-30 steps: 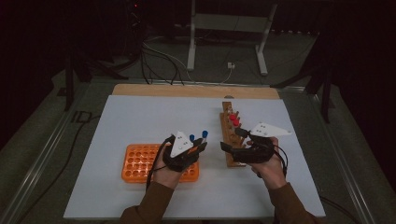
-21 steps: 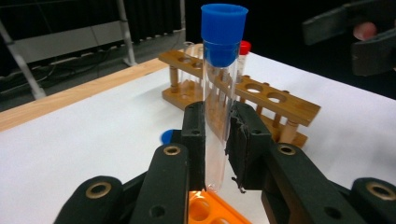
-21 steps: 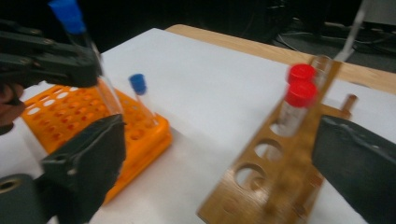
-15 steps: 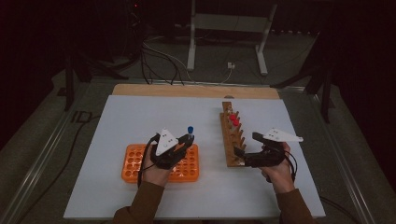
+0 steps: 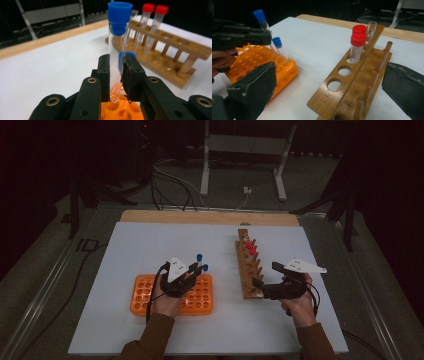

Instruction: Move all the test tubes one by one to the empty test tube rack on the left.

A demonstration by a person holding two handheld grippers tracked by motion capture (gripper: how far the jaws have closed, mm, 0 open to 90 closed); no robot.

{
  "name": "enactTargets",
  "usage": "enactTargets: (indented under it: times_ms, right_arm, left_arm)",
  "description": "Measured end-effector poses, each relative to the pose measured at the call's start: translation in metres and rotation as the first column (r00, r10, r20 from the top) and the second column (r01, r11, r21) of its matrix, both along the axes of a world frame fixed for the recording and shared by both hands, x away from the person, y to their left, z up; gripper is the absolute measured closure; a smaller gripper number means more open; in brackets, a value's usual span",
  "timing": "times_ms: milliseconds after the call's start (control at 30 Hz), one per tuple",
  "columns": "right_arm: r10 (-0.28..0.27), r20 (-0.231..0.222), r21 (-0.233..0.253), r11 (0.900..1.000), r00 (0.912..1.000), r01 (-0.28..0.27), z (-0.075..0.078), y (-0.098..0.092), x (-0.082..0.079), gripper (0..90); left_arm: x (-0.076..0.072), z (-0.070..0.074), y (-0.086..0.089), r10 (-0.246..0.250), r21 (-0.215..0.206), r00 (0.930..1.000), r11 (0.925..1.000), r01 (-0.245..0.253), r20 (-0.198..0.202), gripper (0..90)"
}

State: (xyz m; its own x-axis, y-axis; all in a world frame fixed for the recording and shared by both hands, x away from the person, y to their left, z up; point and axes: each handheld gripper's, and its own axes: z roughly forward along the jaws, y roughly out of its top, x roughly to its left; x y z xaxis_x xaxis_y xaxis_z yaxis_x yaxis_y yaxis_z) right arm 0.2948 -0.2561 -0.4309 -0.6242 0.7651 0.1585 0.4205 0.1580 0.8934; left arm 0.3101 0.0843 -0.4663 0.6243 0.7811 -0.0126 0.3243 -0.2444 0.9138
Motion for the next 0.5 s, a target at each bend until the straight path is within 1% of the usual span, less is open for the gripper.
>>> enactTargets:
  times_ms: [33,167,233,267,400,500]
  right_arm:
    - [0.000,0.000,0.002,1.000,1.0000,0.000,0.0000,-0.0004,0.0000,0.1]
    - [-0.001,0.003,0.006,1.000,1.0000,0.001,0.0003,-0.0016,0.0000,0.1]
    - [-0.001,0.003,0.005,1.000,1.0000,0.001,0.0004,-0.0014,-0.0002,0.1]
    - [0.001,0.003,0.005,1.000,1.0000,-0.001,0.0004,-0.0012,-0.0003,0.1]
    - [0.006,0.002,0.003,1.000,1.0000,-0.006,0.0000,0.0003,-0.0005,0.1]
    - [0.011,0.003,-0.006,1.000,0.9999,-0.011,-0.0006,0.0016,-0.0008,0.1]
  left_arm:
    - [0.0011,-0.0015,-0.0002,0.003,0.005,1.0000,1.0000,-0.003,-0.009,78.0]
    - [0.0059,-0.0079,-0.0003,0.011,0.024,0.9977,0.9997,-0.009,-0.066,78.0]
    - [0.0069,-0.0078,-0.0001,0.013,0.024,0.9964,0.9996,-0.011,-0.084,78.0]
    - [0.0077,-0.0082,-0.0002,0.014,0.031,0.9950,0.9995,-0.011,-0.099,78.1]
    - [0.0101,-0.0088,-0.0019,0.013,0.066,0.9881,0.9978,-0.003,-0.153,78.2]
    - [0.0110,-0.0092,-0.0044,0.012,0.100,0.9846,0.9949,0.006,-0.174,78.3]
